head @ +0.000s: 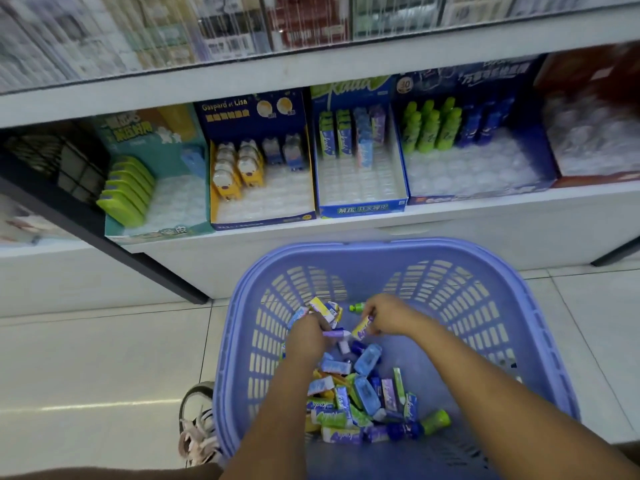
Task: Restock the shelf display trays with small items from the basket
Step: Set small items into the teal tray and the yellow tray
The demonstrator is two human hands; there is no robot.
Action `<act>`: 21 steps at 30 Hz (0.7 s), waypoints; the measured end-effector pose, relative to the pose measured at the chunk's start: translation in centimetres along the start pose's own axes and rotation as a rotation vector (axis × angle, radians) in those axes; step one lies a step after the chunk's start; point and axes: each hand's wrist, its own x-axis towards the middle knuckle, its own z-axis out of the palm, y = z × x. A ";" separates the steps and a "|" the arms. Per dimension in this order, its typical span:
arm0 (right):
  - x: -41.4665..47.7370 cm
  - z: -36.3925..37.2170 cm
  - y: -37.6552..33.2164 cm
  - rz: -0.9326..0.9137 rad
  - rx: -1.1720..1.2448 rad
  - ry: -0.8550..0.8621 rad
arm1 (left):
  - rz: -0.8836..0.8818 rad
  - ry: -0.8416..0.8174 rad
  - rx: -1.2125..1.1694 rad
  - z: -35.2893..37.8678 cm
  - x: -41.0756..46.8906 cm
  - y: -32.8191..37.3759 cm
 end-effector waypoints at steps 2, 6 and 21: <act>-1.5 -3.0 -1.4 -0.051 0.029 0.046 | 0.009 0.038 -0.242 -1.8 -0.3 0.7; -5.9 -9.8 -4.5 -0.188 0.179 0.065 | 0.061 0.031 -0.609 -6.1 -1.6 3.5; -4.2 -24.2 -8.8 -0.297 0.141 1.057 | 0.403 0.084 -1.206 -12.5 -6.4 11.8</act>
